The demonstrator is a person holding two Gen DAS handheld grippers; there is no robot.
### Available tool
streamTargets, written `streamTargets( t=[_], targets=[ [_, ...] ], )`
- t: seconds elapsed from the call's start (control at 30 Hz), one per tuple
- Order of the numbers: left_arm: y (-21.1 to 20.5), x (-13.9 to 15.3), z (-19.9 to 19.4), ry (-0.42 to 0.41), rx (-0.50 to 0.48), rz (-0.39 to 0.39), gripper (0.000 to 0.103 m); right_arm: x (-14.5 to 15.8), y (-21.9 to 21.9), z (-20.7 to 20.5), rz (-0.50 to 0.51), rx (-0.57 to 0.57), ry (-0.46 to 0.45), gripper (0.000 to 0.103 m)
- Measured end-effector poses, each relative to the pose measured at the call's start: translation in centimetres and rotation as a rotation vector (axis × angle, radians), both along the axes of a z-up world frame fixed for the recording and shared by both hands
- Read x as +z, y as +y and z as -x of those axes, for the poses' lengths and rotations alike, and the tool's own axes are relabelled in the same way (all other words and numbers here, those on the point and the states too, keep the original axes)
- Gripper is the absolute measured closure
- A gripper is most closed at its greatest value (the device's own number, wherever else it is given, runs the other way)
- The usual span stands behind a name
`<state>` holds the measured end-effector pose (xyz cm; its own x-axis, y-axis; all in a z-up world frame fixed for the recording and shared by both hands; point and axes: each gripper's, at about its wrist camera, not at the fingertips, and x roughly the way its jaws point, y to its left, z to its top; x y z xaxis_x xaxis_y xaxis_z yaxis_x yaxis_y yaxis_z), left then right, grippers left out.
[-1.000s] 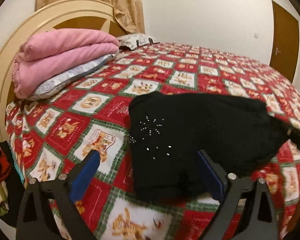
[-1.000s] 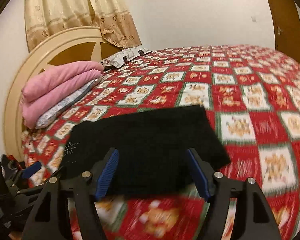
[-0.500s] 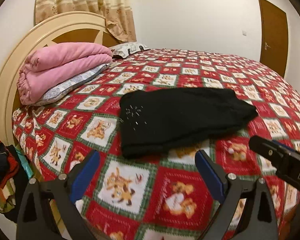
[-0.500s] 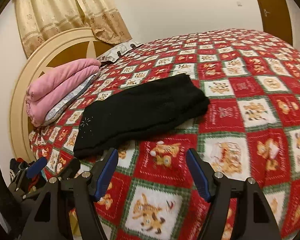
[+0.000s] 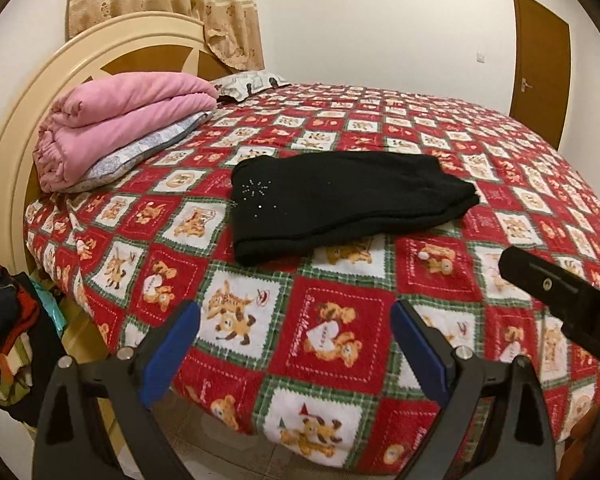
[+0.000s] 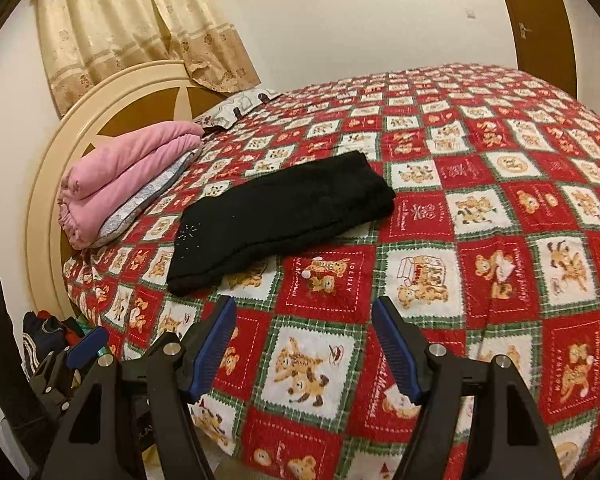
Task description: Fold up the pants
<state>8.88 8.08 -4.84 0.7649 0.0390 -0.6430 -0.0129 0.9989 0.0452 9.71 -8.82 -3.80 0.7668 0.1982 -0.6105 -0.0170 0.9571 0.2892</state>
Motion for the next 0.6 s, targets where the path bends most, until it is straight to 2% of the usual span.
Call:
streamTargets(
  t=[0.43,0.6],
  targets=[
    [-0.6,1.5,3.6,-0.097,-0.059,-0.012,0.005,1.0,0.3,3.8,0.034,-0.007,-0.038,0.031],
    [-0.1,1.7,4.3,-0.112,-0.059,0.01,0.005,1.3,0.6,5.0,0.047,-0.01,-0.063,0.031]
  ],
)
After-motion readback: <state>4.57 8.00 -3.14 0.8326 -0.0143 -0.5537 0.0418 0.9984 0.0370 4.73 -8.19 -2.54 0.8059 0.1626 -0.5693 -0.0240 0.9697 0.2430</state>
